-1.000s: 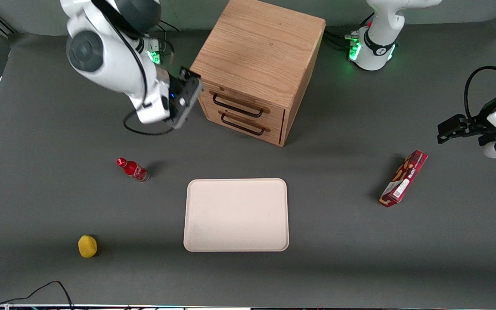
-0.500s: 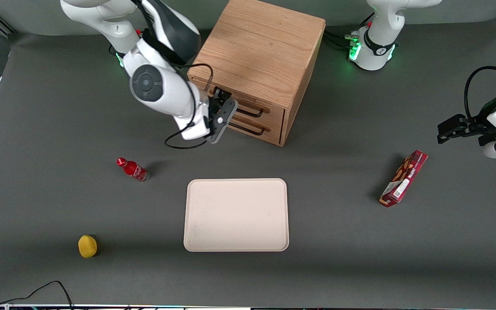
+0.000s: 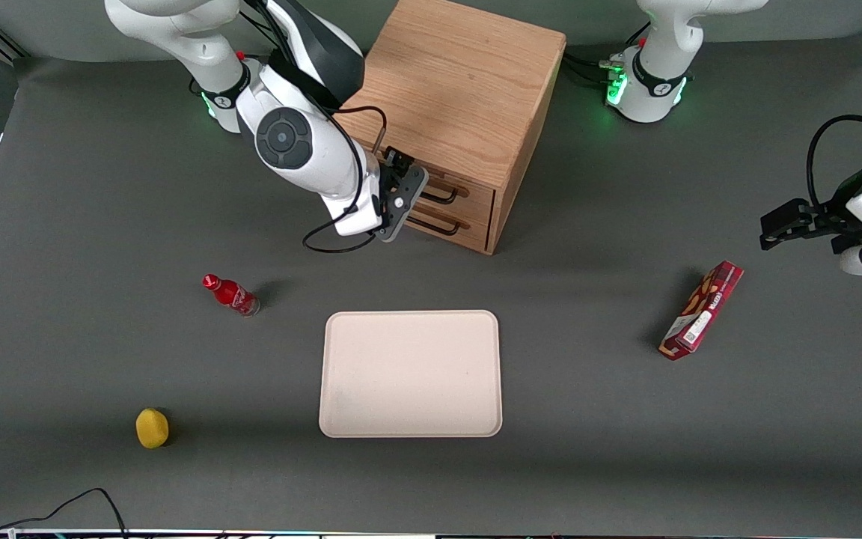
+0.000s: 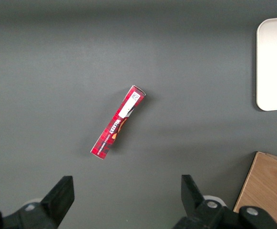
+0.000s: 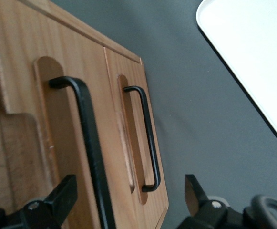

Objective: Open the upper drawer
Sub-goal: 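Pull the upper drawer handle outward with the right gripper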

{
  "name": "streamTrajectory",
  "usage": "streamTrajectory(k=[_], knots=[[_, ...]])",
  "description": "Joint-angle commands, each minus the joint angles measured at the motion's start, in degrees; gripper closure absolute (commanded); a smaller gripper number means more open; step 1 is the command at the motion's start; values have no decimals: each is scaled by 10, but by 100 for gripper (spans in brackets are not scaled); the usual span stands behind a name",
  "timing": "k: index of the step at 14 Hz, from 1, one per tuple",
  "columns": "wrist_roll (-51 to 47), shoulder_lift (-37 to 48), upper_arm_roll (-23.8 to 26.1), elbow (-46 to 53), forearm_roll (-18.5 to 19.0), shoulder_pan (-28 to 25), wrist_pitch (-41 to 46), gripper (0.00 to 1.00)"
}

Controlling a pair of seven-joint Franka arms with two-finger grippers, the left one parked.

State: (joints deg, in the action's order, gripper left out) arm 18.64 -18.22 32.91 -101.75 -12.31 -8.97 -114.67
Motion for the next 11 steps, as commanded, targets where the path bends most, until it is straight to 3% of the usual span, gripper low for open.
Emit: streamTrajectory(k=[1, 4, 11], knots=[[-14, -27, 2, 5, 15, -3, -21, 0], [-14, -44, 1, 24, 39, -1, -21, 0], [-8, -133, -41, 187, 86, 9, 51, 0]])
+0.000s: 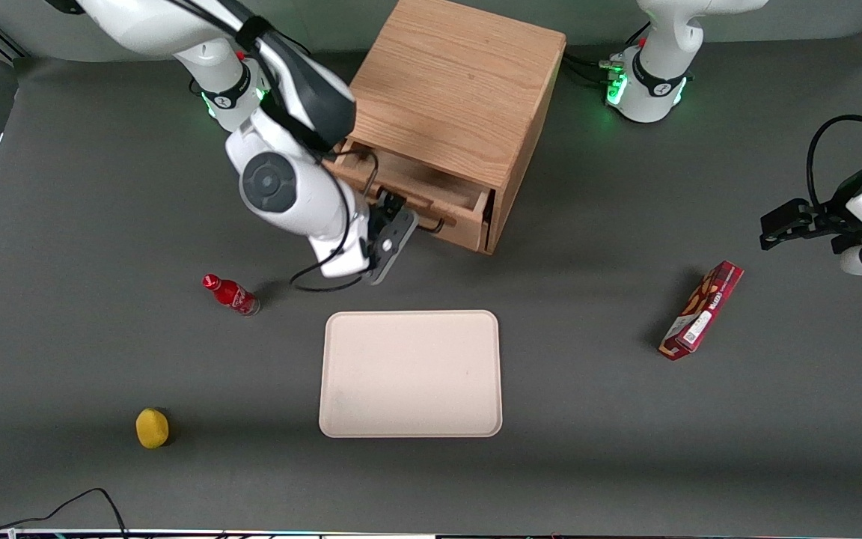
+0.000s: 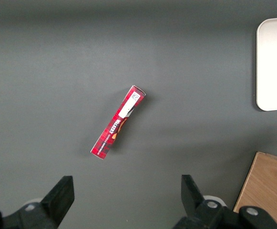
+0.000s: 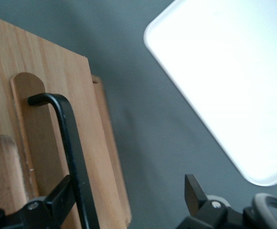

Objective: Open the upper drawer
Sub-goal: 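Pull the upper drawer handle outward with the right gripper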

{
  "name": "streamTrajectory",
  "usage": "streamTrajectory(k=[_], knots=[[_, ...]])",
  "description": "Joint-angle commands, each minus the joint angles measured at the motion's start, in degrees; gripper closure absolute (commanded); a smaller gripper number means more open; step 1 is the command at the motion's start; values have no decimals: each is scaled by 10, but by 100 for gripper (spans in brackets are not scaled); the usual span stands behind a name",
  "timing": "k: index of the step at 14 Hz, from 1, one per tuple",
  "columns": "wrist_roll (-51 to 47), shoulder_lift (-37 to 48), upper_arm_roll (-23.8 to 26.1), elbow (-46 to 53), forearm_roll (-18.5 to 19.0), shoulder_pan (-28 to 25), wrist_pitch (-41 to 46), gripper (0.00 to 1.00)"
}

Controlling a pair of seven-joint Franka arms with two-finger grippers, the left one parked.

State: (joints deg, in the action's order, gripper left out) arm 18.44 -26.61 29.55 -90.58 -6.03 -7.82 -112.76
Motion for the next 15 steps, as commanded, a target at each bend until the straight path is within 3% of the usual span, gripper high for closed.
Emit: streamTrajectory(k=[1, 3, 11, 15], knots=[[-5, -63, -16, 93, 37, -3, 34, 0], [4, -91, -26, 128, 54, -3, 46, 0], [95, -178, -100, 326, 51, -2, 122, 0], [88, -151, -105, 362, 51, -7, 195, 0]])
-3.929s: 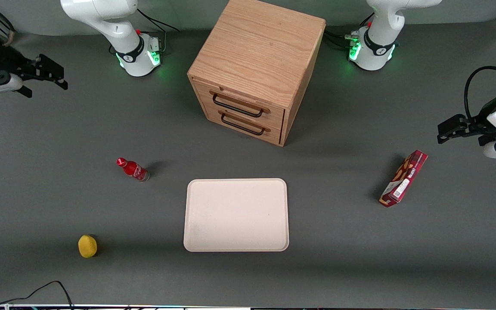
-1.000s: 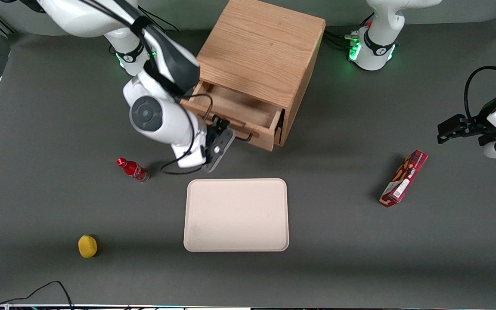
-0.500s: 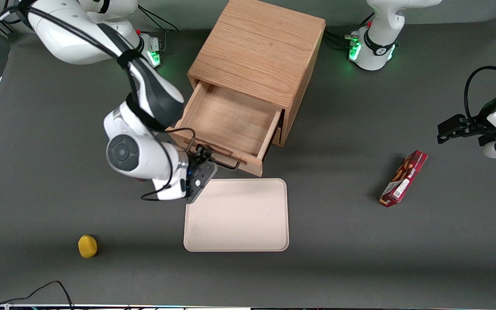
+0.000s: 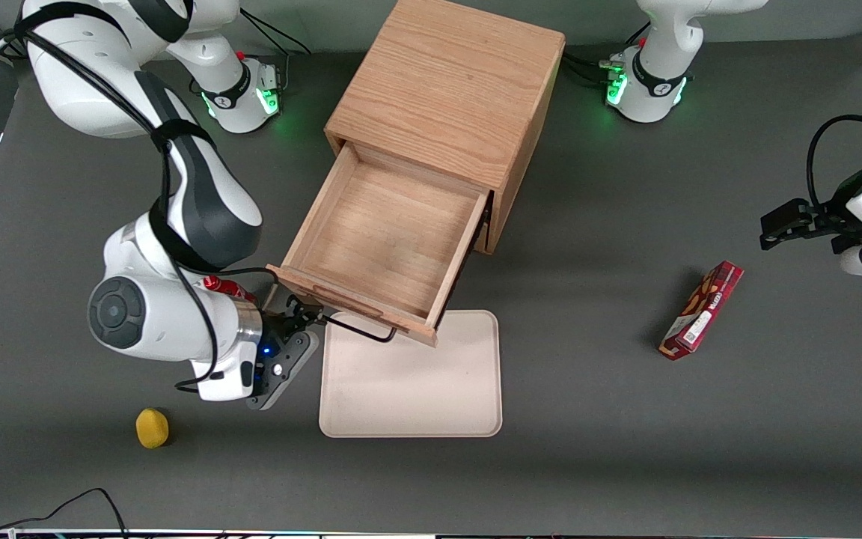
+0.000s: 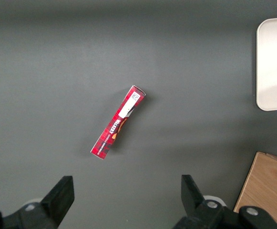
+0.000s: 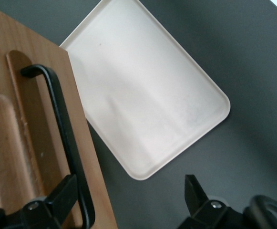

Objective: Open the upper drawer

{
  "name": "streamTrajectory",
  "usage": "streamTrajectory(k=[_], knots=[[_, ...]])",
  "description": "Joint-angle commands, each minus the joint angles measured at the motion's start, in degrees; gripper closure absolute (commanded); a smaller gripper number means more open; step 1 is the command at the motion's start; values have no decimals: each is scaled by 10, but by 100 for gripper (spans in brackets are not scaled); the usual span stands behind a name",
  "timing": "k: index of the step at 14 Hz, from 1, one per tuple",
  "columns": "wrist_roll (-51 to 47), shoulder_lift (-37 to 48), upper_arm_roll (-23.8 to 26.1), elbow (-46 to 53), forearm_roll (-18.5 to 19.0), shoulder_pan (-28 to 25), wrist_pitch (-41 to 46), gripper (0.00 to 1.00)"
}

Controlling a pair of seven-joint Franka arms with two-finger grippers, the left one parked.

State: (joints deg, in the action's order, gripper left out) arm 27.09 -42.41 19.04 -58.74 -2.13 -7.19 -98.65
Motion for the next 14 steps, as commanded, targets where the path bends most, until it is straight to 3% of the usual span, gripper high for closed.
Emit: streamTrajectory(k=[1, 3, 7, 9, 11, 14], knots=[[0, 51, -1, 42, 13, -14, 74, 0], [-38, 132, -3, 22, 17, -10, 93, 0], [-233, 217, -8, -4, 19, 10, 160, 0], [-255, 262, -50, -37, 24, 18, 176, 0], [-247, 297, -95, -47, 22, 28, 254, 0], [-256, 368, -153, -164, 10, 33, 242, 0]])
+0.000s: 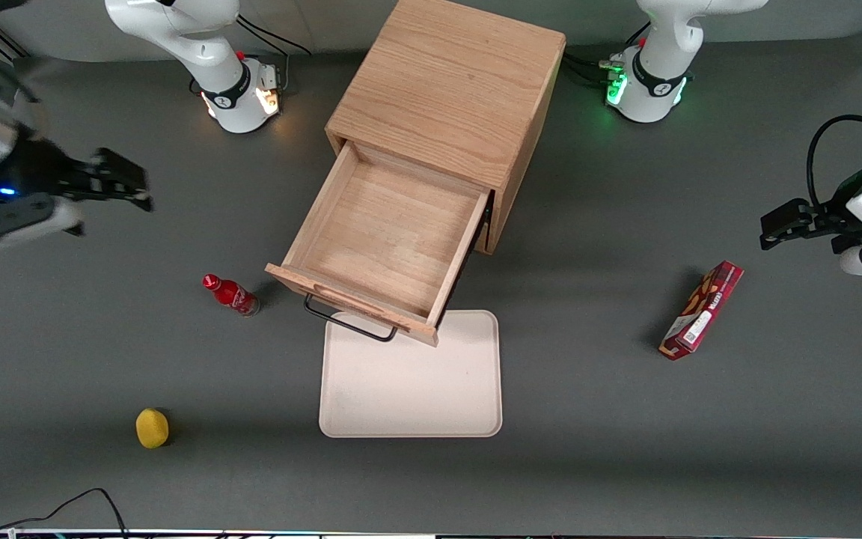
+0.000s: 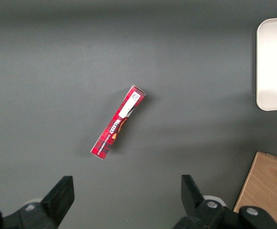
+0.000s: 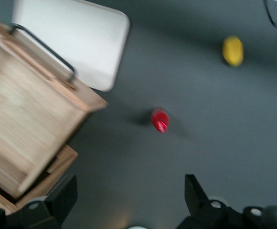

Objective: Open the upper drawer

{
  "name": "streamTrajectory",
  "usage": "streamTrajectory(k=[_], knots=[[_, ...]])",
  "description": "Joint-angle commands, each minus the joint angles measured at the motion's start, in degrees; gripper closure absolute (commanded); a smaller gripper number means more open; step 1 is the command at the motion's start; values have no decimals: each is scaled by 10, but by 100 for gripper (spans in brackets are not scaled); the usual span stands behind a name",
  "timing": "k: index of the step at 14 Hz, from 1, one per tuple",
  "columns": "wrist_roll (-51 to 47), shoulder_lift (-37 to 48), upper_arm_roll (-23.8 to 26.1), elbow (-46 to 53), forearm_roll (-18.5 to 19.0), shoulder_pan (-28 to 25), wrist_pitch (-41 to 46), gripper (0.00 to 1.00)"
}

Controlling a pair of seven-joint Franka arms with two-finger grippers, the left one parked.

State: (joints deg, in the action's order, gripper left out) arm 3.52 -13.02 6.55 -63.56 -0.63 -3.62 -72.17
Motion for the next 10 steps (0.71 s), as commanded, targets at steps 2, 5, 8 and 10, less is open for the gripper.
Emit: streamTrajectory(k=[2, 5, 8, 10], knots=[[-20, 151, -59, -243, -16, -3, -83, 0], [-21, 277, -94, -460, -16, -2, -215, 0], [-18, 279, -111, -462, -14, -3, -233, 0], [-18, 270, -111, -438, -12, -5, -233, 0]])
